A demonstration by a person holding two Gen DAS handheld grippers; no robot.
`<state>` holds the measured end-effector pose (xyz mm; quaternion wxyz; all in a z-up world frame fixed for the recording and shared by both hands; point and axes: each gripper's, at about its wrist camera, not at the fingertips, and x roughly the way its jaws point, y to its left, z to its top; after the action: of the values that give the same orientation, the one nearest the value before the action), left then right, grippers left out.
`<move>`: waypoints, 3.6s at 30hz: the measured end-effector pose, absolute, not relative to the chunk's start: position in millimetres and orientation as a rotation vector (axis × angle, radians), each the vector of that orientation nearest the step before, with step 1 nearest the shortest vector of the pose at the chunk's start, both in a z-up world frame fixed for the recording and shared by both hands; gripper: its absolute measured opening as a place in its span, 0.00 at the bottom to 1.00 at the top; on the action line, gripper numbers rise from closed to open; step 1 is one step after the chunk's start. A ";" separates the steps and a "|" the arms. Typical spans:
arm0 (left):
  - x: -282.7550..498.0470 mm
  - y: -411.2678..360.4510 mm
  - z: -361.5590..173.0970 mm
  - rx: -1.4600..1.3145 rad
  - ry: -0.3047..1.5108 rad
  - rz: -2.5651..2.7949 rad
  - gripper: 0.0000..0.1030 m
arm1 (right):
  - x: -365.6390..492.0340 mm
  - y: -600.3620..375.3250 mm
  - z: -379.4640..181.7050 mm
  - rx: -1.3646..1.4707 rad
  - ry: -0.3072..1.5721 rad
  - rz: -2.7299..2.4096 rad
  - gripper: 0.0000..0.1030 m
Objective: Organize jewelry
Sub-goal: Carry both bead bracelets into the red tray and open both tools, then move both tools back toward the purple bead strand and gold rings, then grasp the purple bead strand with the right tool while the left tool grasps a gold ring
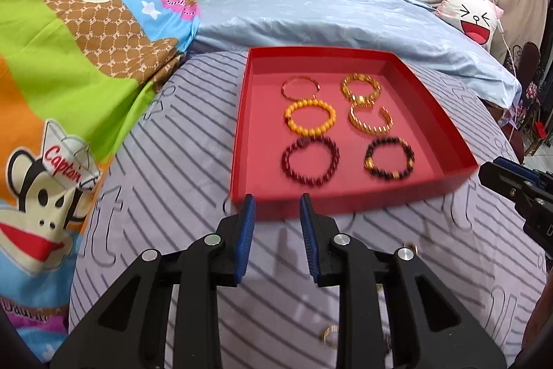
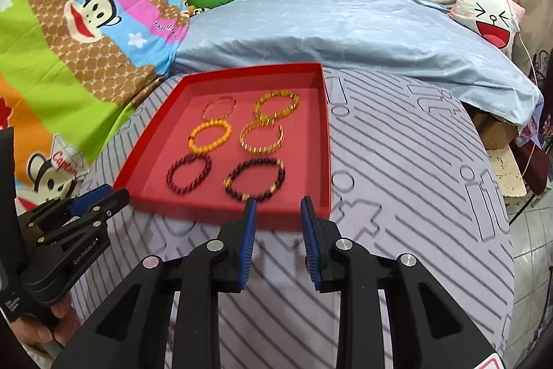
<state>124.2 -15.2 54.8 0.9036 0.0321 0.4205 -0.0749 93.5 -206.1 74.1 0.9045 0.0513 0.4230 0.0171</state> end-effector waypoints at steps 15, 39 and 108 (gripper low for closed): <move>53.6 -12.7 27.4 0.085 0.949 -0.194 0.31 | 24.4 -185.3 40.9 0.094 0.964 0.105 0.26; 44.6 -3.0 10.9 0.022 1.003 -0.188 0.33 | 2.3 -145.7 16.8 0.073 1.027 0.225 0.26; 91.8 -65.1 4.5 0.041 1.004 -0.354 0.36 | 29.9 -202.3 16.9 0.219 1.008 0.145 0.04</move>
<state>91.8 -65.1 4.5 0.8613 0.0194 0.4788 -0.1686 29.9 -202.3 16.9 0.8675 0.1048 0.4813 0.0694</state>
